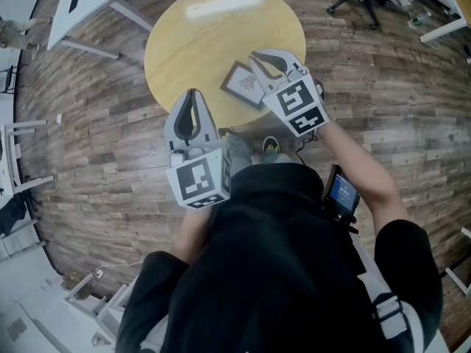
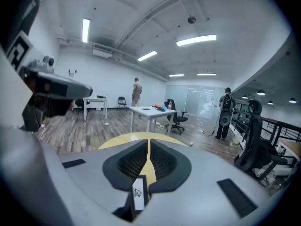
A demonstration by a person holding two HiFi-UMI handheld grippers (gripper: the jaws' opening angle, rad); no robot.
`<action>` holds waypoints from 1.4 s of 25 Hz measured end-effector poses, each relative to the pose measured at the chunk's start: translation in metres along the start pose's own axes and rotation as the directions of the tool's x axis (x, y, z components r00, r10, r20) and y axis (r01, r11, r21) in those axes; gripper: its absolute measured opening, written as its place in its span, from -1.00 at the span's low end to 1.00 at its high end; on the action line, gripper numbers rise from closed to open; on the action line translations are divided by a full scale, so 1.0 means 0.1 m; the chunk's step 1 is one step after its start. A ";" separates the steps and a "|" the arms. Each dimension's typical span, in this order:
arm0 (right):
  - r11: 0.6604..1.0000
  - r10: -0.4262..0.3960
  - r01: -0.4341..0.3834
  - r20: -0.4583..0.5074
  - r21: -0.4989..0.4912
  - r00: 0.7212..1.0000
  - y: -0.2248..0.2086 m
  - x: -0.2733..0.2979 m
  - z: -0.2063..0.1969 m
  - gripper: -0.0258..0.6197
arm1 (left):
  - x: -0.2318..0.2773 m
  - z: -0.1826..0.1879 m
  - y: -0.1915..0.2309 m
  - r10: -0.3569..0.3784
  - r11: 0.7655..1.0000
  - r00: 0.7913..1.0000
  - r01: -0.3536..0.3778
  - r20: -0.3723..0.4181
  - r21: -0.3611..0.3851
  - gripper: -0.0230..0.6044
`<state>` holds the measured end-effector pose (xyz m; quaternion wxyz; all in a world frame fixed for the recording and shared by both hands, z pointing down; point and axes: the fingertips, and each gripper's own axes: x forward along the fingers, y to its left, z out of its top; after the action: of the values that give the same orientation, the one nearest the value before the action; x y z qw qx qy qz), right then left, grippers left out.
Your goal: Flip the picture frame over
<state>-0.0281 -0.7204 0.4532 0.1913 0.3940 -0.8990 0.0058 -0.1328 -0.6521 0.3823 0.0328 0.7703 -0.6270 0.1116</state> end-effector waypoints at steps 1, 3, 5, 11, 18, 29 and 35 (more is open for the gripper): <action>1.000 -0.007 0.006 0.038 0.018 0.999 -0.01 -0.09 0.15 -0.82 | -0.02 0.04 -0.01 -0.002 1.000 1.000 0.002 0.013 -0.001 -0.84; 0.998 -0.025 0.020 0.105 0.052 0.994 -0.04 -0.27 0.40 -0.82 | -0.07 0.12 -0.03 -0.005 1.000 0.999 0.006 0.037 -0.005 -0.84; 0.995 -0.036 0.022 0.156 0.094 0.987 -0.08 -0.45 0.57 -0.83 | -0.11 0.19 -0.05 -0.010 1.000 0.998 0.011 0.056 -0.010 -0.84; 0.974 -0.050 0.000 0.213 0.227 0.976 -0.20 -0.88 0.68 -0.82 | -0.21 0.28 -0.17 -0.042 0.999 0.996 0.043 0.072 -0.016 -0.84; 0.965 -0.096 0.038 0.216 0.260 0.972 -0.28 -1.12 0.65 -0.83 | -0.26 0.35 -0.28 -0.064 0.998 0.994 0.066 0.093 -0.015 -0.84; 0.964 -0.103 0.046 0.208 0.263 0.973 -0.26 -1.23 0.54 -0.83 | -0.30 0.33 -0.40 -0.079 0.997 0.993 0.080 0.089 -0.007 -0.84; 0.965 -0.095 0.036 0.215 0.261 0.972 -0.28 -1.22 0.56 -0.83 | -0.29 0.33 -0.41 -0.078 0.997 0.993 0.078 0.088 -0.001 -0.84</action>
<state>0.0479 -0.6619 0.3549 0.0359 0.4430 -0.8930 0.0706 -0.0938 -0.6220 0.3482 0.0112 0.7983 -0.5975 0.0749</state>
